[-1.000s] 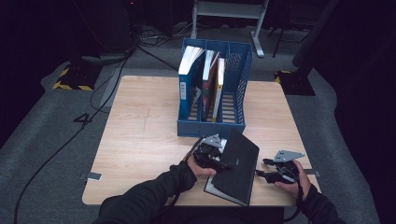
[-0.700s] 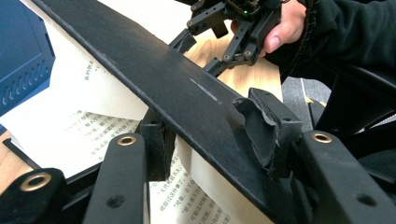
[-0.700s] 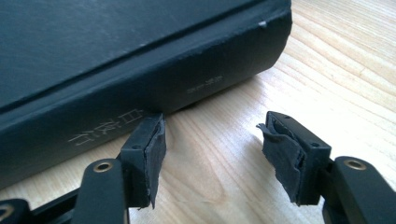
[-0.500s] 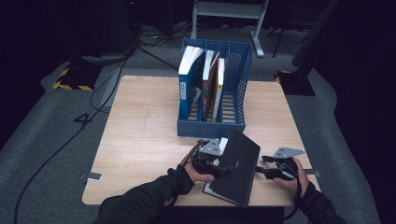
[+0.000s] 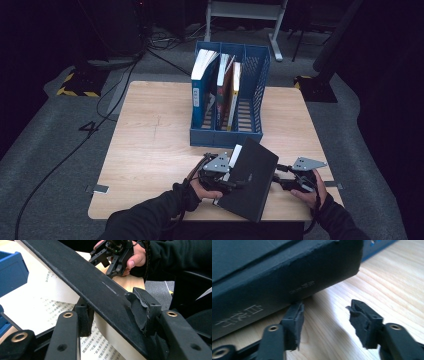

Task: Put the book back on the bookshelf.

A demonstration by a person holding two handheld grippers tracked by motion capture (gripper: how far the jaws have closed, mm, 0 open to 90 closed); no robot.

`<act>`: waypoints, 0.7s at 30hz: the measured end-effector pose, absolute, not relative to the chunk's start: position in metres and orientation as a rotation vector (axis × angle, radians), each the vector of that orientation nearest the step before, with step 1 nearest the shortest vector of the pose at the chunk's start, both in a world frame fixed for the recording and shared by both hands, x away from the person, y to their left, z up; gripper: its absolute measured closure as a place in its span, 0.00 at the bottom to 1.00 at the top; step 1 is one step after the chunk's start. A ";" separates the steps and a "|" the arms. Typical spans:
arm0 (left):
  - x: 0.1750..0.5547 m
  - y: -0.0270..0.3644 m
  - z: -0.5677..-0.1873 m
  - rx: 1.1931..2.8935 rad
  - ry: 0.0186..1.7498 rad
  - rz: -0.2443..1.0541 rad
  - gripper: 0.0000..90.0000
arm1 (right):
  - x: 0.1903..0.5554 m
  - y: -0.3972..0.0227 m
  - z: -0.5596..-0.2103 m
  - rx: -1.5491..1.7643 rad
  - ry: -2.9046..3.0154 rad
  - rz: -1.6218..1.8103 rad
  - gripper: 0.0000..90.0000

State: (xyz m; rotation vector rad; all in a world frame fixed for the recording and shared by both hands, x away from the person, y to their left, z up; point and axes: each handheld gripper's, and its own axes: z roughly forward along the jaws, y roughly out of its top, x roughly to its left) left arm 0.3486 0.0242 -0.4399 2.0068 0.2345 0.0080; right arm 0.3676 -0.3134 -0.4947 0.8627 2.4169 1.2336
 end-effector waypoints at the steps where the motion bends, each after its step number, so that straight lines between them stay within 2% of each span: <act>1: 0.349 0.024 -0.440 2.007 0.234 0.008 0.61 | 0.368 -0.313 -0.495 0.863 2.417 1.234 0.54; 9: 0.346 0.032 -0.440 1.994 0.214 -0.015 0.63 | 0.363 -0.309 -0.488 0.797 2.402 1.324 0.72; 14: 0.344 0.036 -0.440 1.991 0.202 -0.012 0.63 | 0.358 -0.303 -0.483 0.723 2.426 1.348 0.98; 21: 0.343 0.037 -0.437 1.990 0.169 0.012 0.63 | 0.356 -0.302 -0.481 0.698 2.438 1.355 1.00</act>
